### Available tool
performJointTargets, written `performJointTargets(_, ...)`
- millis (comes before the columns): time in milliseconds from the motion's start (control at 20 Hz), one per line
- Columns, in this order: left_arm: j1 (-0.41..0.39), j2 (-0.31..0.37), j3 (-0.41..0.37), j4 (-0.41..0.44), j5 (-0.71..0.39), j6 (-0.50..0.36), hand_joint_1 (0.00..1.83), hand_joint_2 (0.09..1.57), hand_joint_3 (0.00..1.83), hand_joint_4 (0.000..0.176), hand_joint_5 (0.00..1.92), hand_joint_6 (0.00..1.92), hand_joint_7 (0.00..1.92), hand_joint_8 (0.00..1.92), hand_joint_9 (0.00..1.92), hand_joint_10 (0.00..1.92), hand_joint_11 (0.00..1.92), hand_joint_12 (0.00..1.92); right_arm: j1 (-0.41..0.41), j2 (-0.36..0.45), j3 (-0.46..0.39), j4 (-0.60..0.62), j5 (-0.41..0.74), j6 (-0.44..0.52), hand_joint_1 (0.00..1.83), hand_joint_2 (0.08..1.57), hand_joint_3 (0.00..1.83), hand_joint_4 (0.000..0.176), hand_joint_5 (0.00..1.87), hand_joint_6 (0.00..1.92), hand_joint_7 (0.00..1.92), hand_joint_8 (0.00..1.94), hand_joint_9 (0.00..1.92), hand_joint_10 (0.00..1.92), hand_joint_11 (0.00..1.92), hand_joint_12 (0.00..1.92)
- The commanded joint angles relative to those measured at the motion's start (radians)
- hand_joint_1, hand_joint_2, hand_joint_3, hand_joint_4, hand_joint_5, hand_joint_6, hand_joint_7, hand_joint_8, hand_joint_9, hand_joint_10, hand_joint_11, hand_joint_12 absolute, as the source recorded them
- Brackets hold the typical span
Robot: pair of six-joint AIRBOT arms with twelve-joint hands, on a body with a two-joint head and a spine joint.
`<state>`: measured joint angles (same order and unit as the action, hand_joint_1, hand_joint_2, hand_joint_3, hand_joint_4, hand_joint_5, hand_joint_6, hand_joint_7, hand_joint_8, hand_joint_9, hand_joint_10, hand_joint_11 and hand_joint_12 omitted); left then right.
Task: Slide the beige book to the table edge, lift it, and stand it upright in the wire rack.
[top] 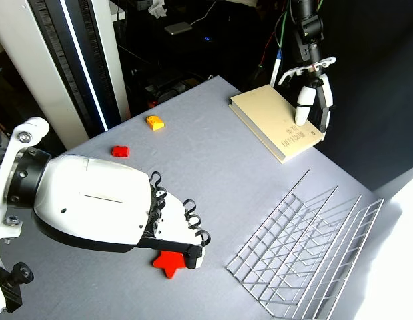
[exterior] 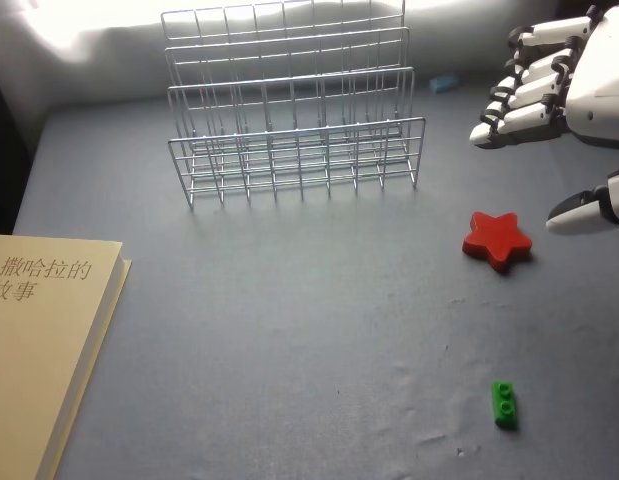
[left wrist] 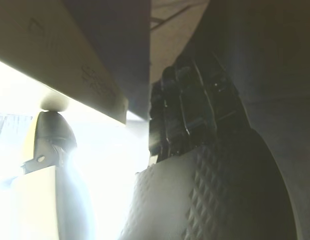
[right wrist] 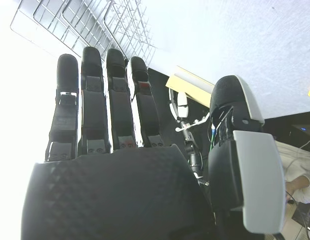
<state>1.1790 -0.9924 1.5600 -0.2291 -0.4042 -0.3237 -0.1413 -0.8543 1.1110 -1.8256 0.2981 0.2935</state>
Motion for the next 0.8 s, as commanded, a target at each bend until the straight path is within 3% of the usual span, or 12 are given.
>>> performJointTargets(0,0.004,0.016,0.004,-0.017,-0.064,-0.009,0.65,1.04,0.0,0.0,0.34,0.0,0.39,0.0,0.41,0.0,0.0,1.02,0.01,0.008,0.003,0.026,-0.021,0.003,0.26,1.15,0.0,0.0,0.38,0.0,0.42,0.0,0.4,0.0,0.0,1.04)
performJointTargets(550,0.004,0.015,0.0,0.001,-0.072,-0.009,0.7,1.04,0.01,0.0,0.33,0.0,0.37,0.0,0.38,0.0,0.02,1.05,0.01,0.008,0.003,0.026,-0.025,0.003,0.29,1.15,0.0,0.0,0.39,0.0,0.42,0.0,0.41,0.0,0.0,1.05)
performJointTargets(750,0.004,0.017,-0.001,0.001,-0.073,-0.01,0.75,1.05,0.0,0.0,0.45,0.01,0.48,0.01,0.51,0.02,0.19,1.04,0.009,0.009,0.003,0.026,-0.024,-0.002,0.29,1.15,0.0,0.0,0.42,0.01,0.45,0.01,0.43,0.01,0.0,1.06)
